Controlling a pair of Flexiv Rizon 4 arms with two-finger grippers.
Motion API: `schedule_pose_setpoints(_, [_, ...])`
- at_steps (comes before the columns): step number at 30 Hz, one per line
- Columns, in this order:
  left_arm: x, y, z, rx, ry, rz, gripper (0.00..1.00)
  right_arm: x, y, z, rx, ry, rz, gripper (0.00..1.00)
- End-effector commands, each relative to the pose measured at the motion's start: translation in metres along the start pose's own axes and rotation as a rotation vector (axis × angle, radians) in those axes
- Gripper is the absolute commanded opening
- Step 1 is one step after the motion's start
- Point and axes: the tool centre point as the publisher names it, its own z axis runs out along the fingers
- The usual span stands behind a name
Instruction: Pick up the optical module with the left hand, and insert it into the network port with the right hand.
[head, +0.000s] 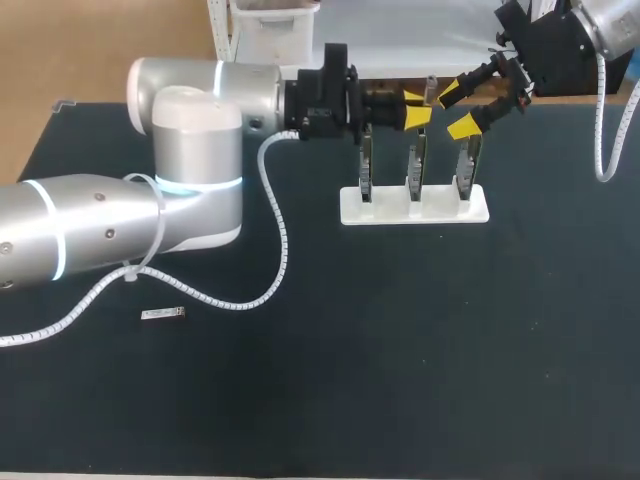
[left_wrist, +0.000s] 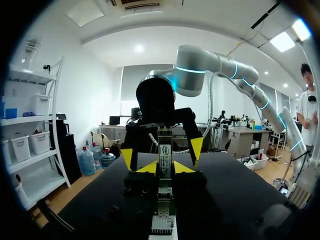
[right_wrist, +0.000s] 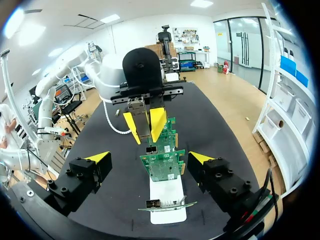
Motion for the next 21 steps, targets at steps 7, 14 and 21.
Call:
schedule_pose_setpoints(7, [0.000,0.001,0.002,0.003,0.003,0.004,0.00,0.000,0.002,0.000,0.004,-0.001,-0.001,1.00])
schedule_pose_setpoints(14, [0.000,0.001,0.002,0.003,0.003,0.004,0.00,0.000,0.000,-0.001,-0.001,0.001,-0.003,1.00])
schedule_pose_setpoints(21, [0.000,0.001,0.002,0.003,0.003,0.004,0.00,-0.012,-0.006,-0.009,0.051,0.001,-0.037,1.00])
